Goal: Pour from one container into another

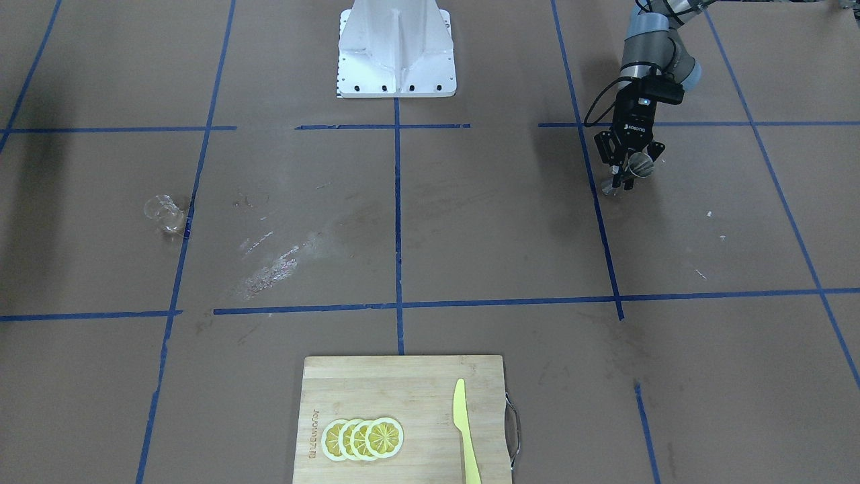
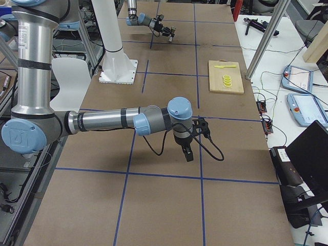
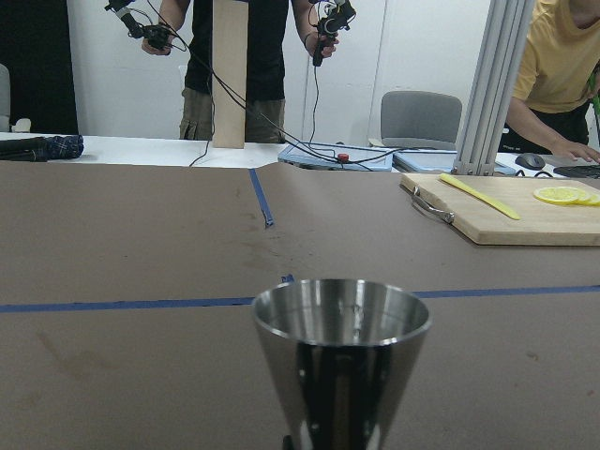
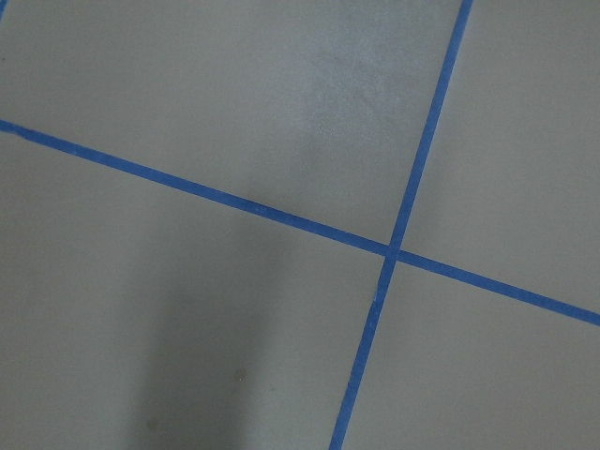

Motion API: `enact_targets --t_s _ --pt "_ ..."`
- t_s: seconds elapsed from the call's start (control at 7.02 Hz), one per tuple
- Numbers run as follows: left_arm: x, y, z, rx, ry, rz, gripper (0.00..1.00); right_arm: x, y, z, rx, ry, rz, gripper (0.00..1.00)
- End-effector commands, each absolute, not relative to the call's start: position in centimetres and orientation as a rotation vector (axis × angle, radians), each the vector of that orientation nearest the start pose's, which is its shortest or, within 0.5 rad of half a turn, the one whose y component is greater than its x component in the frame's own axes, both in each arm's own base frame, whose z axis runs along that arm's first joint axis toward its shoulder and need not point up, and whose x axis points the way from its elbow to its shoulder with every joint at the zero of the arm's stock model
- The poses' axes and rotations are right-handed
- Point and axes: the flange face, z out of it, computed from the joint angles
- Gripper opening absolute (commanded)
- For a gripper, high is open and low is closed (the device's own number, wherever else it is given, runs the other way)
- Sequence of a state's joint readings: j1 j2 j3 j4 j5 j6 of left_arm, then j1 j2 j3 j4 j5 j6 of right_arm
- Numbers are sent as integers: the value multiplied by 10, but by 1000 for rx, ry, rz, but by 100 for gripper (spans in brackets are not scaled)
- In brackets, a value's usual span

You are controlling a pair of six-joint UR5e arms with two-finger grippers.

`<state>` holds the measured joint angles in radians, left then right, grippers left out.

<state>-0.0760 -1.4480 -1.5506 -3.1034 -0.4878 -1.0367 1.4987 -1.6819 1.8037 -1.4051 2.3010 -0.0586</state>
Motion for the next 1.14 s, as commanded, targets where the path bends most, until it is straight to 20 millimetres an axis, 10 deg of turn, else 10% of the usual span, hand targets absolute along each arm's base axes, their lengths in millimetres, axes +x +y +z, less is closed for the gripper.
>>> enact_targets --t_s 0.0,0.71,1.0 --pt "376 -251 543 1236 871 -328 0 34 -463 578 274 -728 -232 100" --pt "390 -239 467 1410 1100 159 0 32 -476 561 343 -726 -260 96" --pt "394 -288 418 1451 1298 414 0 33 -478 557 377 -725 -269 99"
